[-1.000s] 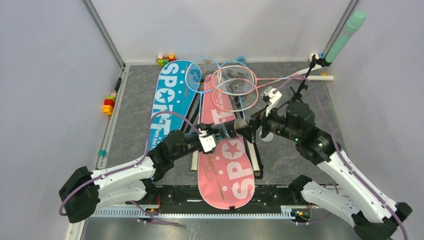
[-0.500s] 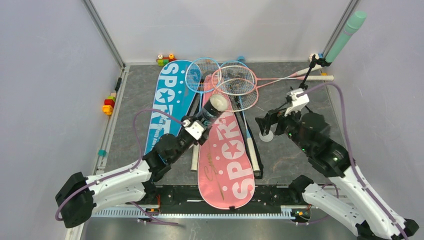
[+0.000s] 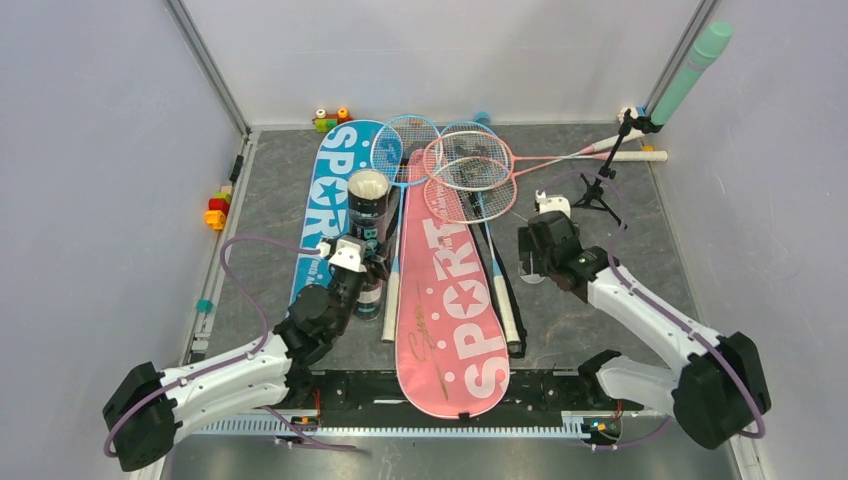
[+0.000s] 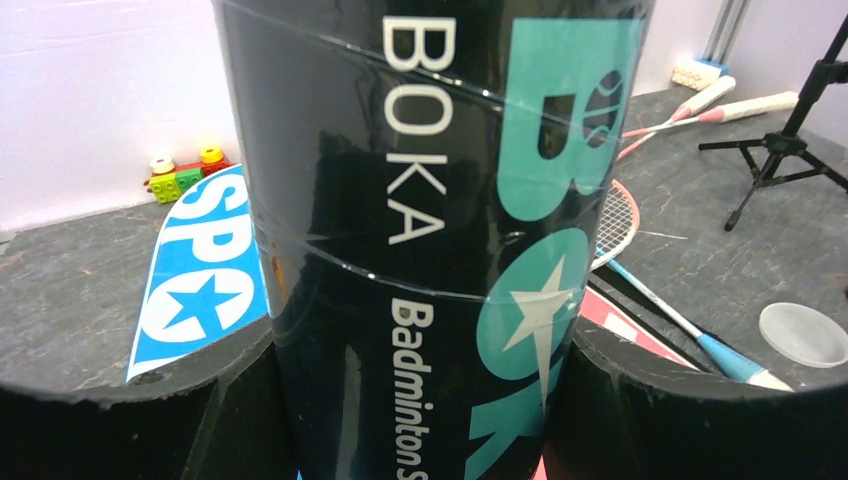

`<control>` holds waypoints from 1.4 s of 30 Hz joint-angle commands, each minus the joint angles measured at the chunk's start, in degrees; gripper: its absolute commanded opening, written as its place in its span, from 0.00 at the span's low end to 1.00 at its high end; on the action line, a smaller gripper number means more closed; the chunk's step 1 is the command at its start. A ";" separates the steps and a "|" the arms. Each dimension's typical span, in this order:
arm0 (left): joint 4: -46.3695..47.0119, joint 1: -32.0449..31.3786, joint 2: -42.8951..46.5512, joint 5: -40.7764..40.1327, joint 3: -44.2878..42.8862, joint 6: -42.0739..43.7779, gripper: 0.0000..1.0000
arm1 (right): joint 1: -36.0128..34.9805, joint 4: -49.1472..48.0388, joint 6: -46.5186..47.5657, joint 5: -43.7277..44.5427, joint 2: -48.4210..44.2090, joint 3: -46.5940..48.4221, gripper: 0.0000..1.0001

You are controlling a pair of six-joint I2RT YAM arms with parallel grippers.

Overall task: Pack up the badminton gear
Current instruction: Close the lid on the shuttle tube.

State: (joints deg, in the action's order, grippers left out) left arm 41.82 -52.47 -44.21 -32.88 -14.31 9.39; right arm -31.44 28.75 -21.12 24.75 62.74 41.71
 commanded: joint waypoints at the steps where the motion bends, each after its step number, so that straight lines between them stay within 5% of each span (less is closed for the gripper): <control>1: 3.88 0.10 2.07 0.10 0.98 -5.10 0.03 | 7.51 -6.31 1.65 -8.89 4.25 -0.35 0.75; 11: 4.45 0.09 4.52 3.54 2.40 -5.05 0.03 | 16.76 -13.69 3.37 -19.25 11.01 -4.49 0.48; 24: 2.50 0.08 3.76 6.47 1.56 -4.19 0.02 | 19.71 -19.23 4.60 -22.08 17.29 -7.47 0.28; 28: 3.40 0.09 2.51 9.55 1.65 -2.56 0.02 | 19.66 -21.23 5.21 -23.99 18.55 -7.70 0.00; 29: 3.36 0.08 2.06 10.12 1.46 -2.11 0.02 | 19.69 -21.31 5.46 -24.35 18.14 -7.70 0.00; 34: 0.99 0.08 -0.09 16.80 -0.84 3.43 0.02 | 19.71 -22.57 6.86 -23.97 8.04 -9.34 0.00; 42: -5.68 0.08 -4.40 30.64 -4.01 12.29 0.04 | 19.66 -27.51 6.27 -32.62 -21.13 -16.46 0.00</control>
State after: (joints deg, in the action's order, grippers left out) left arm 40.95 -52.47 -47.07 -11.42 -15.38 14.59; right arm -11.88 5.89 -15.07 -2.17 52.51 28.21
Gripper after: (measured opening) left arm 0.736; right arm 0.006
